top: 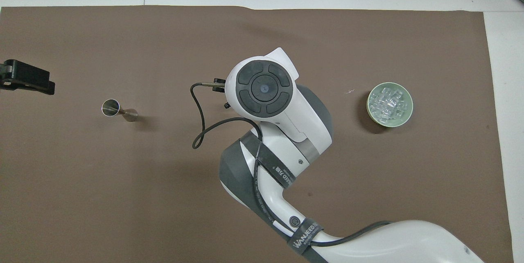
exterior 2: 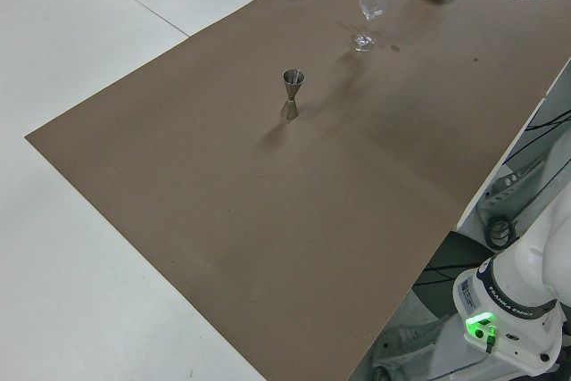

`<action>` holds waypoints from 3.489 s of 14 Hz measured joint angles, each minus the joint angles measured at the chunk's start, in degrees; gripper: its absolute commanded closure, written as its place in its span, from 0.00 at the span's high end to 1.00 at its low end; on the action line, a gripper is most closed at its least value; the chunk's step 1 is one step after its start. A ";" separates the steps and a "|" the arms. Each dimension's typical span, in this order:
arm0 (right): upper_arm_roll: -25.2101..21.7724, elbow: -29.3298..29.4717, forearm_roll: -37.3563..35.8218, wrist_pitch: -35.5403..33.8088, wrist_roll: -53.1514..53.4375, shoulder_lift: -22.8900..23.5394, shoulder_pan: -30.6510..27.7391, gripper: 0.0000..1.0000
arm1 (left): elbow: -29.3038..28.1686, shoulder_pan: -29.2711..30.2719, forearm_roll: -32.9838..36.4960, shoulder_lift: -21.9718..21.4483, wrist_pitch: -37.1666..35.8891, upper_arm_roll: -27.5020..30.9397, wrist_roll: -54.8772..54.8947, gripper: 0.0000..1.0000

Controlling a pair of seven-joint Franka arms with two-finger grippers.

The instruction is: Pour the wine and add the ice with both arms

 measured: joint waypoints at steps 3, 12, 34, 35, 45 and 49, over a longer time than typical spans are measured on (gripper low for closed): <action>0.00 -0.03 -0.62 -0.02 0.01 0.00 0.00 0.47 | -1.89 -0.22 0.36 -1.42 1.27 -0.07 0.00 1.00; -0.08 0.01 -0.72 -0.02 0.03 -0.31 0.00 0.58 | -5.52 -0.22 0.96 -3.88 3.31 -0.07 0.01 1.00; -1.12 -20.03 6.29 -15.74 -19.57 -29.24 -23.71 1.00 | -6.55 -1.05 1.04 -5.07 6.02 -0.13 0.22 1.00; -1.28 -19.93 6.98 -16.75 -21.16 -30.05 -24.47 1.00 | -6.61 -1.05 1.04 -5.07 5.99 -0.13 0.22 1.00; -5.05 -19.51 8.25 -20.06 -24.69 -30.54 -24.76 1.00 | -10.35 -0.12 1.03 -6.07 4.35 -2.72 0.36 1.00; -6.61 -19.23 10.50 -20.06 -27.89 -30.53 -25.05 1.00 | -14.84 -0.03 1.03 -9.42 4.40 -3.27 0.37 1.00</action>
